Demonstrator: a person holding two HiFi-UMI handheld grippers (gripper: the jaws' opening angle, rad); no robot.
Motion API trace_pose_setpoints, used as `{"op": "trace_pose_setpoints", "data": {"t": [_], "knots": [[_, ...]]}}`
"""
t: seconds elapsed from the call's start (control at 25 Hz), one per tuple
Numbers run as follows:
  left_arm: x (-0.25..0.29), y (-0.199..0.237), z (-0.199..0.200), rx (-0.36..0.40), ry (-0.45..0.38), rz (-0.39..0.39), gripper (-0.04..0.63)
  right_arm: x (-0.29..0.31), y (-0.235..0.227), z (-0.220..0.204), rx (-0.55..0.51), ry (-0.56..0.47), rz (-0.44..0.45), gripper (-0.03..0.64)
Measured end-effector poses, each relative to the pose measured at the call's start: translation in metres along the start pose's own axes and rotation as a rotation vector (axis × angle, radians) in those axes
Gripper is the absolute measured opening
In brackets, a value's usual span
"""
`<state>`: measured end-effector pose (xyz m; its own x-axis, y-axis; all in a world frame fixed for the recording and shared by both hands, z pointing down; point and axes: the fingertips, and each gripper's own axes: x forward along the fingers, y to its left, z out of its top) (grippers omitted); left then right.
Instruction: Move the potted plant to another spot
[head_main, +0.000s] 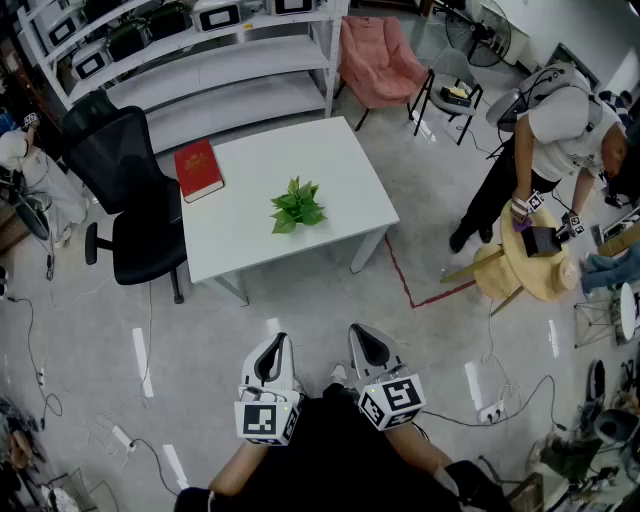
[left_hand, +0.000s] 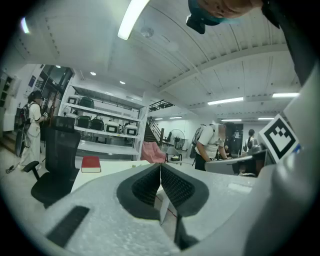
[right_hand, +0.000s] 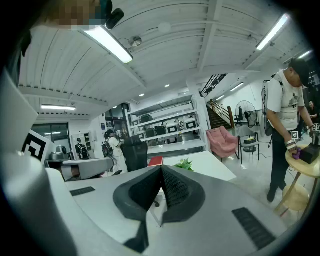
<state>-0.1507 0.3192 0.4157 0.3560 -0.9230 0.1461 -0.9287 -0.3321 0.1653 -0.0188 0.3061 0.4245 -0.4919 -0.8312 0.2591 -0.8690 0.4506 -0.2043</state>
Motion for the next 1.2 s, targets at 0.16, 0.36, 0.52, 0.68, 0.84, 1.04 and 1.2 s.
{"op": "trace_pose_setpoints", "data": {"t": [0.16,0.36,0.52,0.68,0.84,1.04,1.2], "knots": [[0.004,0.002,-0.003,0.001,0.002,-0.008,0.017,0.004,-0.002,-0.003,-0.004,0.002,-0.001,0.012],[0.007,-0.003,-0.005,-0.001,0.01,-0.009,0.018,0.001,-0.006,-0.002,-0.001,0.001,-0.003,0.012],[0.007,-0.008,-0.006,0.001,0.013,-0.008,0.018,-0.002,-0.008,-0.003,0.001,0.001,0.005,0.011],[0.009,-0.015,-0.008,-0.001,0.02,0.001,0.018,-0.007,-0.014,0.001,0.009,-0.019,0.011,0.012],[0.014,-0.026,-0.009,0.003,0.019,0.008,0.018,-0.01,-0.025,-0.001,0.01,-0.015,0.024,0.012],[0.025,-0.044,-0.012,0.014,0.024,0.023,0.018,-0.018,-0.05,-0.005,0.013,0.003,0.024,0.012],[0.035,-0.055,-0.01,0.012,0.027,0.063,0.018,-0.019,-0.071,-0.006,0.025,0.009,0.041,0.012]]}}
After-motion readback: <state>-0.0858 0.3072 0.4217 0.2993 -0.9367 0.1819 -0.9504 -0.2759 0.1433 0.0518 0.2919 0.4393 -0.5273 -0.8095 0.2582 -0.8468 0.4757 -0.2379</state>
